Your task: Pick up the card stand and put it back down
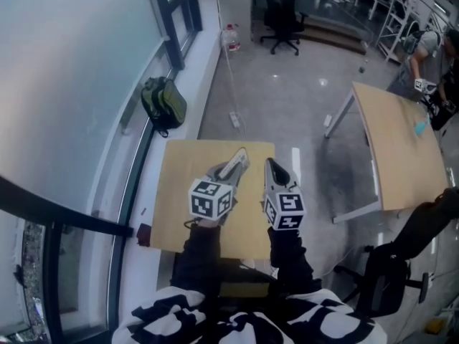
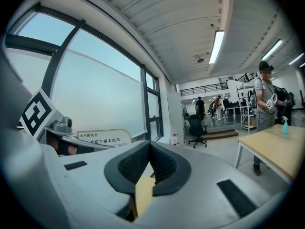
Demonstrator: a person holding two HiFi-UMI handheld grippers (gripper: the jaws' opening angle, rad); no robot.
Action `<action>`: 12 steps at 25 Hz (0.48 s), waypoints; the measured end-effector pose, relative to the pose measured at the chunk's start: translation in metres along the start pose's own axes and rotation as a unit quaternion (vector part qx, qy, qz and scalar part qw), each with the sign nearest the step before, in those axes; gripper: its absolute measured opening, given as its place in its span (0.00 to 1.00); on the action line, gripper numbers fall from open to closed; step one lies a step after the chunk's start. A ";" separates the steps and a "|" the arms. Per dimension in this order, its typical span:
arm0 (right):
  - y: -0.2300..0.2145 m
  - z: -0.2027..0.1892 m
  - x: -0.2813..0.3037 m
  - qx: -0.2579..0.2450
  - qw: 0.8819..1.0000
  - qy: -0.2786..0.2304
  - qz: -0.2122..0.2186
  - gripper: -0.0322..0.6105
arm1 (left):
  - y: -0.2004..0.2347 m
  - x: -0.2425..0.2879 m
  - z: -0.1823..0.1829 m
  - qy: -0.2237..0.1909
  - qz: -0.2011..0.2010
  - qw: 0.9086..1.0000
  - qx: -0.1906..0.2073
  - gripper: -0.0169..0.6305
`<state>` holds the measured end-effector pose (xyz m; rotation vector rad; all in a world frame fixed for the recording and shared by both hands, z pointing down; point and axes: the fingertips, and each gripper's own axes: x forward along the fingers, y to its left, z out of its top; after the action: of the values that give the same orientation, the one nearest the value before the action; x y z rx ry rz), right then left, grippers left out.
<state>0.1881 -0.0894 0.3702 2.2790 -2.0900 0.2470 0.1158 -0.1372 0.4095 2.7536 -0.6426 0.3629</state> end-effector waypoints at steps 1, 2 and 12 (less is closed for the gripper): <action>0.003 0.005 -0.001 -0.001 1.000 -0.005 0.002 0.08 | -0.001 -0.005 0.007 -0.012 0.004 1.000 -0.002 0.06; 0.005 0.009 -0.002 -0.002 1.000 -0.009 0.003 0.08 | -0.002 -0.009 0.013 -0.023 0.005 1.000 -0.004 0.06; 0.038 0.025 -0.004 -0.016 0.999 -0.020 0.021 0.08 | 0.006 -0.056 0.050 -0.106 0.103 0.986 0.082 0.06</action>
<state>0.1519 -0.0926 0.3424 2.2424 -2.1469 0.1703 0.0731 -0.1367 0.3470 2.9152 -0.9980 0.1733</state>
